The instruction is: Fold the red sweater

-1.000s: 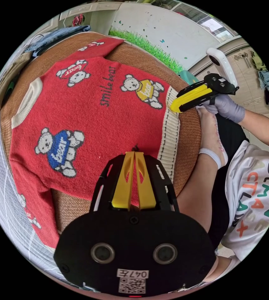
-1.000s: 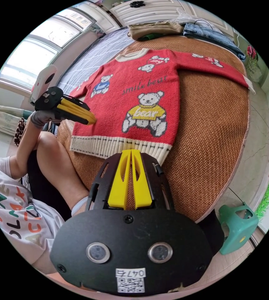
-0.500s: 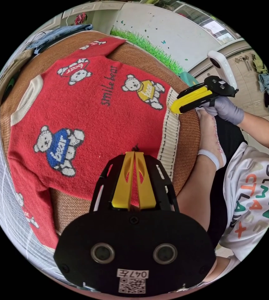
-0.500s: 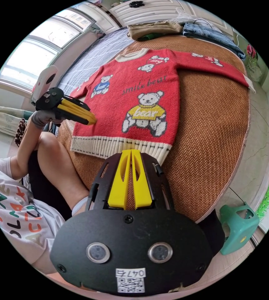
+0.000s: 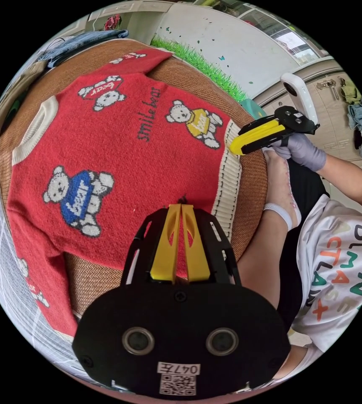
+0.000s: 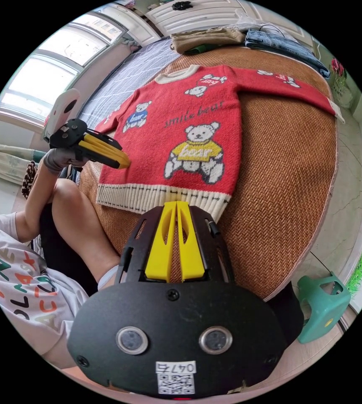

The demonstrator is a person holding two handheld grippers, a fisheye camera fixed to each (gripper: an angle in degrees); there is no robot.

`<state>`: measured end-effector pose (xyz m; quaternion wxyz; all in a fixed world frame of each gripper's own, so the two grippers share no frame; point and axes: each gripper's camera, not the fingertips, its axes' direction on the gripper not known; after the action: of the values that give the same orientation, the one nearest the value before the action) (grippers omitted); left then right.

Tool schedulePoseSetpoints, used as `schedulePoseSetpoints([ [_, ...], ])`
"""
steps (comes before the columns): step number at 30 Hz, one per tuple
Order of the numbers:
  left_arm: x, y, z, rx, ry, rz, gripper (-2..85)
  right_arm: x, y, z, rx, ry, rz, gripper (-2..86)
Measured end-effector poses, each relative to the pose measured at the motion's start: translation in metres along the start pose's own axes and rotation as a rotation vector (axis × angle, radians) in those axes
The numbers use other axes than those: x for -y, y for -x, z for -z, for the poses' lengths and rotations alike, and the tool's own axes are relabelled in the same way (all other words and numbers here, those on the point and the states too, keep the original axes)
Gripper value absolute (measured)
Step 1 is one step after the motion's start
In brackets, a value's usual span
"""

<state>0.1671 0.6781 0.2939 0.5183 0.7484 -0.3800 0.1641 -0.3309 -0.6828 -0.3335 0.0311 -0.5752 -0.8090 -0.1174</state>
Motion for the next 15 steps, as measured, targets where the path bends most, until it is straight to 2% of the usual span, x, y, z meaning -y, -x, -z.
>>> schedulePoseSetpoints([
  [15,0.007,0.012,0.008,0.012,0.002,-0.009,-1.0,-0.005,-0.025,0.006,0.004,-0.001,-0.001,-0.6],
])
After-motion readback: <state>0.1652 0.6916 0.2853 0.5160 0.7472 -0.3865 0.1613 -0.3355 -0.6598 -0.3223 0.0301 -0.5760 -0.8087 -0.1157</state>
